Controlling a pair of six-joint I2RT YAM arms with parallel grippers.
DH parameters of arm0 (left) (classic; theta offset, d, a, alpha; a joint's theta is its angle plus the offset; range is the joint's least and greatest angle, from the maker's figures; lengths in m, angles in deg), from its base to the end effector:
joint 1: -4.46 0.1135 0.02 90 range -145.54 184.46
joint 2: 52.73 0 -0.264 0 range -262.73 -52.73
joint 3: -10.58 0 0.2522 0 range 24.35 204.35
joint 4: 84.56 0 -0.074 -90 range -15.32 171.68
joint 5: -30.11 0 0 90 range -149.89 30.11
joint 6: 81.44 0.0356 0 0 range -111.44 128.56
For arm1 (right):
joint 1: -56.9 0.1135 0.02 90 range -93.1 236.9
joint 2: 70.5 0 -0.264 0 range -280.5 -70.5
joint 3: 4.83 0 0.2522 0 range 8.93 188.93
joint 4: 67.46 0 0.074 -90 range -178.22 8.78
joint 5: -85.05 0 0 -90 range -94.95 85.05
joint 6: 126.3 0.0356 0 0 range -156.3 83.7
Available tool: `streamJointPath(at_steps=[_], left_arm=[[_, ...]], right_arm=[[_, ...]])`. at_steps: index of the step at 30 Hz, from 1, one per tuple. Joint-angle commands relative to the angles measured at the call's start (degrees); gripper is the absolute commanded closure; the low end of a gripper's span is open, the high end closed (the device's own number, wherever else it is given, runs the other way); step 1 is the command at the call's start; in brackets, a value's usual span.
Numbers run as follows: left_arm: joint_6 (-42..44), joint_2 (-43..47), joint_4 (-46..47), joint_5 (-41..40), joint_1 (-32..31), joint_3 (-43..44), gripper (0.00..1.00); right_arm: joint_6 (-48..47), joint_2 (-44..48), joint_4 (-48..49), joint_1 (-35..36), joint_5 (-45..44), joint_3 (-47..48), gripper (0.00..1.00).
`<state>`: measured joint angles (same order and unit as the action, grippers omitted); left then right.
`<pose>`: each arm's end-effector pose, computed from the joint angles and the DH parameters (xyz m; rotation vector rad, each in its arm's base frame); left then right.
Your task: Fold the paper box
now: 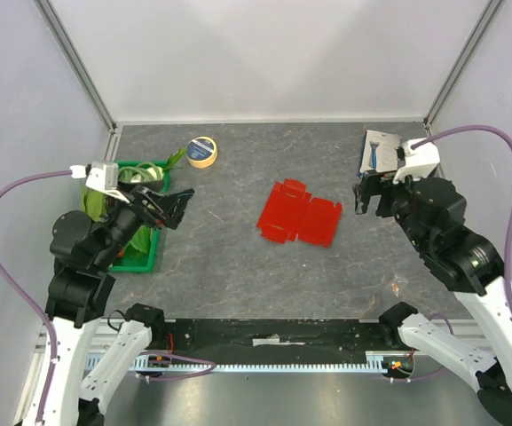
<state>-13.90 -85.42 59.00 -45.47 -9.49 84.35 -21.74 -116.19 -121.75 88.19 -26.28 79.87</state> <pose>0.0911 -0.0318 0.4306 0.0951 1.5293 -0.6968 0.1220 0.0590 0.4329 -0.0058 1.8245 0.2238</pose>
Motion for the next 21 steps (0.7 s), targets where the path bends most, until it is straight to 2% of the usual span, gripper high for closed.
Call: streamJointPath(at_steps=[1, 6, 9, 12, 13, 14, 16, 21], left_arm=[[-2.85, -2.29, 1.31, 9.57, 0.24, -3.58, 0.04], [-7.07, -4.75, 4.65, 17.12, 0.25, -9.45, 0.06], [-10.75, -4.84, 8.16, 20.99, 0.16, -13.94, 0.08], [-14.97, -4.05, 11.68, 23.89, -0.02, -19.30, 0.08], [-16.72, -3.09, 12.39, 24.51, -0.28, -20.62, 0.09], [-17.35, -2.39, 13.18, 25.04, -0.37, -23.24, 0.09], [-18.40, -0.03, 13.45, 25.57, -0.63, -25.54, 0.09], [-21.92, 3.86, 15.29, 27.24, -0.81, -33.28, 0.09]], right_arm=[[2.13, -3.70, 4.22, 0.18, 5.05, -3.77, 0.02], [5.72, -6.16, 10.55, 0.09, 6.56, -10.98, 0.02], [7.75, -11.86, 12.58, -2.01, 9.44, -13.71, 0.02], [12.56, -16.87, 18.63, -12.09, 26.10, -18.97, 0.02], [14.16, -18.10, 22.91, -18.91, 30.42, -22.73, 0.02], [15.13, -20.99, 24.35, -21.42, 35.77, -24.08, 0.02], [16.19, -23.64, 26.98, -25.64, 36.35, -26.62, 0.02], [18.83, -32.52, 36.20, -32.76, 45.14, -31.73, 0.04]])
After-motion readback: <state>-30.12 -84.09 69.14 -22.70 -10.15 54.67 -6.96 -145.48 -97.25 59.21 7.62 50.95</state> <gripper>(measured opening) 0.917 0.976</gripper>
